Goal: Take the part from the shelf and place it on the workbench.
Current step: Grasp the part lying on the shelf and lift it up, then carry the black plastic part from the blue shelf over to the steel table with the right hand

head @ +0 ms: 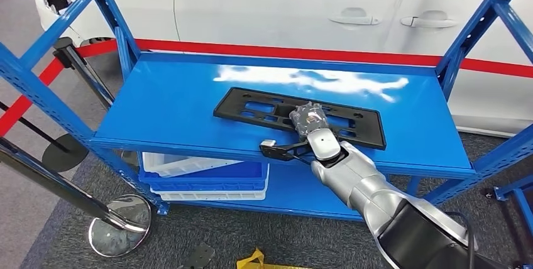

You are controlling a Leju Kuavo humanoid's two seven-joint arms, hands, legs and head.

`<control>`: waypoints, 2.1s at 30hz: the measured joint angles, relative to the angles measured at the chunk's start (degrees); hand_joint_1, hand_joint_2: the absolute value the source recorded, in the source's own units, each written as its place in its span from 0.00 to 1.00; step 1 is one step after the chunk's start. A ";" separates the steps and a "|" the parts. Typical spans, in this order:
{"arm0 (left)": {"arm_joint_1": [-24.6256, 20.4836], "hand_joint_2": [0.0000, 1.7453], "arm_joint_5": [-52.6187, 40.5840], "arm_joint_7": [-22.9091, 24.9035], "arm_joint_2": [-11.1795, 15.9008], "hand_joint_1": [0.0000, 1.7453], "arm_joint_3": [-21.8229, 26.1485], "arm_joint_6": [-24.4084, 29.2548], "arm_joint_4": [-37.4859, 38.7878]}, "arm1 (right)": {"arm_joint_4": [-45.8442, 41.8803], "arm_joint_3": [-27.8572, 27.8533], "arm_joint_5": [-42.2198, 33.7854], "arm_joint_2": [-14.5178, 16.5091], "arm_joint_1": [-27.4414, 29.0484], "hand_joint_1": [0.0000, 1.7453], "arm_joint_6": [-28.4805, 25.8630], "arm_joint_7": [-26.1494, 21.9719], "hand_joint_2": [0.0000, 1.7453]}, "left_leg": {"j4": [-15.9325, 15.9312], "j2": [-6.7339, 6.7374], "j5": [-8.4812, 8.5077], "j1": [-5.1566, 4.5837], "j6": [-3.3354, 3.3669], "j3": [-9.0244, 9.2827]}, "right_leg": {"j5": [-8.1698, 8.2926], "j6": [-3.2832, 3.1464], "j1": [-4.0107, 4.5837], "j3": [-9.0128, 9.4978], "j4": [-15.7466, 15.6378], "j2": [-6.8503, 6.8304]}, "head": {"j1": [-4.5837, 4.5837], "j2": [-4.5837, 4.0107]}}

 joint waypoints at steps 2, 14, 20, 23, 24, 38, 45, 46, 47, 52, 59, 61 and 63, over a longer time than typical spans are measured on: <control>0.01 1.00 -0.05 0.13 0.00 0.00 0.00 0.01 0.01 | 0.06 -0.18 -1.18 -0.15 0.10 1.00 -1.35 -0.53 1.00 | -0.82 0.15 0.57 0.12 0.74 0.38 | -0.09 0.68 -0.10 -0.02 -0.09 0.09 | 0.01 0.00; 2.00 1.00 -0.46 -4.69 0.97 0.00 0.02 5.59 0.03 | -26.54 -6.15 16.17 -5.42 7.48 1.00 -15.42 5.17 1.00 | 0.97 0.21 -0.71 -0.01 0.56 -0.23 | -0.75 0.81 -0.32 -1.15 1.72 0.14 | 0.43 0.00; 2.42 1.00 -0.30 -4.64 1.39 0.00 0.02 5.84 0.04 | -37.94 -8.39 17.38 -7.21 10.21 1.00 -17.00 4.46 1.00 | 8.10 0.13 -4.87 0.29 -0.73 -3.68 | -0.88 -0.93 -0.38 -1.02 1.32 0.25 | 0.11 0.00; 2.49 1.00 0.60 -4.37 1.44 0.00 0.04 5.79 0.05 | -43.20 -9.40 21.26 -8.15 11.87 1.00 -19.61 4.43 1.00 | 17.09 0.15 -7.60 0.37 -0.96 -8.41 | -1.03 -1.22 -0.08 -0.88 1.33 0.32 | 0.05 0.00; 2.56 1.00 0.92 -4.25 1.47 0.00 0.05 5.74 0.05 | -45.64 -9.78 22.87 -8.52 12.71 1.00 -19.89 4.48 1.00 | 16.76 0.14 -6.59 0.35 -0.79 -8.51 | -1.11 -1.28 0.05 -0.76 1.34 0.37 | 0.05 0.00; 2.43 1.00 2.54 -3.04 1.98 0.00 0.55 4.53 0.09 | -67.82 -15.60 28.56 -11.70 19.28 1.00 -26.07 3.97 1.00 | -1.27 0.32 1.35 -0.19 2.18 -0.53 | -8.13 0.92 0.17 -7.19 15.35 0.46 | 0.21 0.00; 2.48 1.00 3.58 -3.54 2.26 0.00 0.72 0.98 0.12 | -77.15 -16.61 25.86 -12.74 22.99 1.00 -28.75 1.73 1.00 | 1.73 0.00 0.12 -0.20 0.68 -1.67 | -1.65 0.62 -0.16 -0.89 2.34 0.64 | 0.22 0.00; 2.46 1.00 3.51 -3.60 2.43 0.00 0.75 0.36 0.13 | -78.40 -16.65 23.43 -12.90 23.53 1.00 -28.62 0.63 1.00 | 1.88 -0.02 0.20 -0.19 0.52 -1.86 | -1.40 0.19 -0.10 -1.07 2.31 0.70 | 0.20 0.00; 2.46 1.00 3.38 -3.69 2.67 0.00 0.77 -0.20 0.14 | -79.52 -16.63 20.75 -13.09 23.98 1.00 -28.21 -0.60 1.00 | 1.89 -0.01 0.09 -0.12 0.33 -1.97 | -1.22 -0.17 -0.11 -1.22 2.24 0.67 | 0.23 0.00; 2.41 1.00 3.21 -4.18 3.28 0.00 0.81 -1.06 0.18 | -84.15 -16.32 13.94 -13.63 26.02 1.00 -27.11 -3.56 1.00 | 12.94 0.07 -8.17 0.31 -0.87 -6.01 | 0.01 -1.73 -0.13 -2.54 1.96 0.27 | -0.37 0.00; 1.77 1.00 0.66 -3.37 3.77 0.00 0.82 -0.74 0.20 | -87.05 -15.62 11.25 -14.22 27.79 1.00 -27.13 -5.93 1.00 | 1.23 0.17 -4.90 -1.09 1.20 3.51 | 2.80 -1.39 0.14 -4.89 1.61 0.11 | -0.34 0.00; 1.46 1.00 0.35 -3.11 4.00 0.00 0.81 -0.65 0.20 | -87.82 -15.57 10.91 -14.35 28.17 1.00 -27.16 -6.16 1.00 | -0.10 0.22 -4.19 -1.51 1.81 3.74 | 3.76 -0.67 -0.10 -4.80 0.91 -0.04 | -0.35 0.00; 1.49 1.00 0.50 -2.94 4.15 0.00 0.81 -0.62 0.20 | -88.37 -15.51 10.71 -14.52 28.78 1.00 -27.11 -6.34 1.00 | -1.50 0.32 -2.36 -1.39 2.29 3.69 | 4.30 -0.18 -0.05 -4.90 0.38 -0.06 | -0.31 0.00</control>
